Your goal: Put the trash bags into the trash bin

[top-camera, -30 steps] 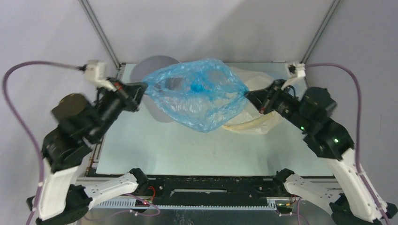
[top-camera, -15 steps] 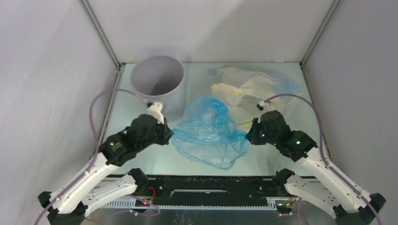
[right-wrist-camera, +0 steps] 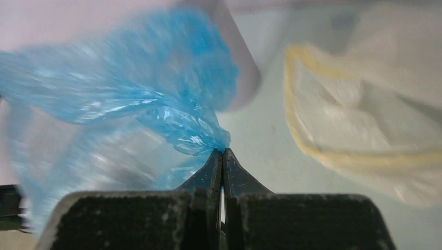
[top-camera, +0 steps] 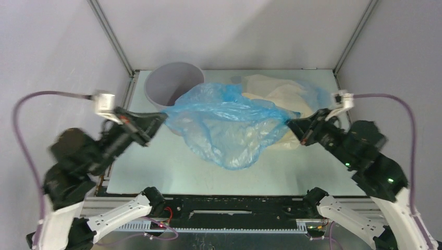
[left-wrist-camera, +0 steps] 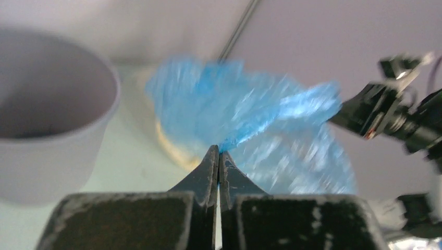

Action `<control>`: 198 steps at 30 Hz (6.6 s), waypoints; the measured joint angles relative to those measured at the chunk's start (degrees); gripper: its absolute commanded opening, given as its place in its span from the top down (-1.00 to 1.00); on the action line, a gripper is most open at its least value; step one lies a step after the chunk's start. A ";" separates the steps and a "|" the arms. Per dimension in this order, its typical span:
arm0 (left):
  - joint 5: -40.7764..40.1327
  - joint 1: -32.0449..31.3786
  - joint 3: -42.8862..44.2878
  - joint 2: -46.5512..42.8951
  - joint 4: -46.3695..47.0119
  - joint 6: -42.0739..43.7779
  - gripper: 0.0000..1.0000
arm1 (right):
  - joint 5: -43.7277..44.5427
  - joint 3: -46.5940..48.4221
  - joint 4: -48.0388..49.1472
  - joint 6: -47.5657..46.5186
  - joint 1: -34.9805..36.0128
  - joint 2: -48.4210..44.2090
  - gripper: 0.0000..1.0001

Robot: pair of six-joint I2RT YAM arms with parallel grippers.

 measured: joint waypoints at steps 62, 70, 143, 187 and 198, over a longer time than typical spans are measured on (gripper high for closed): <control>24.02 -1.55 -11.87 20.09 14.14 -6.36 1.00 | -3.32 -31.63 29.40 -11.30 27.10 14.01 1.00; 22.23 -3.08 -16.28 19.80 20.96 -11.91 1.00 | 5.60 -38.21 39.54 -13.73 29.83 16.81 1.00; 20.31 -15.67 -17.59 11.61 26.86 -18.97 1.00 | 26.45 -48.96 80.76 -14.08 28.74 38.53 0.89; 14.21 -16.59 -13.60 12.28 15.17 -12.90 0.95 | 26.67 -40.46 60.89 -10.34 30.42 26.73 0.02; 17.49 -16.59 -13.00 9.66 16.76 -13.77 0.84 | 28.06 -40.46 58.75 -8.48 29.05 26.18 0.19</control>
